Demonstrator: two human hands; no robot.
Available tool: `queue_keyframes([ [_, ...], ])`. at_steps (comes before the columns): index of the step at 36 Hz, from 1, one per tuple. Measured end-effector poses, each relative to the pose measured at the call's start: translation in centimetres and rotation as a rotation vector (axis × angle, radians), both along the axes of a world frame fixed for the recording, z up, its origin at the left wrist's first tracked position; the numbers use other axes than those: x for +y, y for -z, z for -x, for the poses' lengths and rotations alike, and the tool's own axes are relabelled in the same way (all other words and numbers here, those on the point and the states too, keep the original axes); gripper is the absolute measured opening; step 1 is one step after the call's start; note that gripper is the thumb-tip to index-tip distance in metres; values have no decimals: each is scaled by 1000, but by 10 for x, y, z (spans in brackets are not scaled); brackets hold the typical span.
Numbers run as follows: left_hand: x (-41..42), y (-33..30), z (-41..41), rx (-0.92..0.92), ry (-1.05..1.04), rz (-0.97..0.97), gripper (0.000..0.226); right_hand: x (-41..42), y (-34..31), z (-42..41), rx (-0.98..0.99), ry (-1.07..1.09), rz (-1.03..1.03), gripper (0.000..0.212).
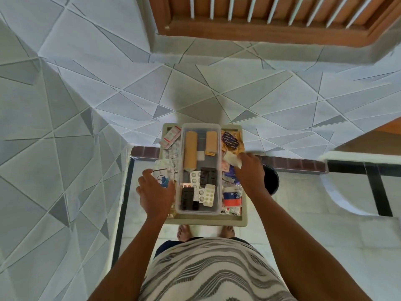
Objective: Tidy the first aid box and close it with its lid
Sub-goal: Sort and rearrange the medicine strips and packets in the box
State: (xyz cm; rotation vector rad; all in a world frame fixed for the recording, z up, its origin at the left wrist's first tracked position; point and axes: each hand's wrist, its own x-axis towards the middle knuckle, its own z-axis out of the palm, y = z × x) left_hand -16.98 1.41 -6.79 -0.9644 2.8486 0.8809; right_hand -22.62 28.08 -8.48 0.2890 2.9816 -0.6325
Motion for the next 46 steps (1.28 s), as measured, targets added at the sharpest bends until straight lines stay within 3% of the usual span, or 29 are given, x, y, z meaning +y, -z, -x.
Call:
queue_keyframes([
  [3,-2,-1,0,12,22,5,70,0,0,-1,-2,2,7,25],
  [11,-8,-9,-1,32,18,-45,64,-5,-13,-14,102,136,167,45],
  [19,-1,-40,2,175,32,-115,63,-44,-54,-10,251,139,356,34],
  [24,7,-52,12,228,86,-209,65,-85,-73,13,99,127,440,30],
  [32,14,-48,25,231,158,-305,69,-110,-3,73,-80,213,197,49],
  [37,11,-44,29,222,191,-341,62,-122,-30,76,-143,128,132,39],
  [42,9,-37,32,212,229,-396,57,-121,-14,71,-186,132,45,35],
  [46,12,-31,38,205,295,-369,56,-113,-29,69,-111,96,121,27],
])
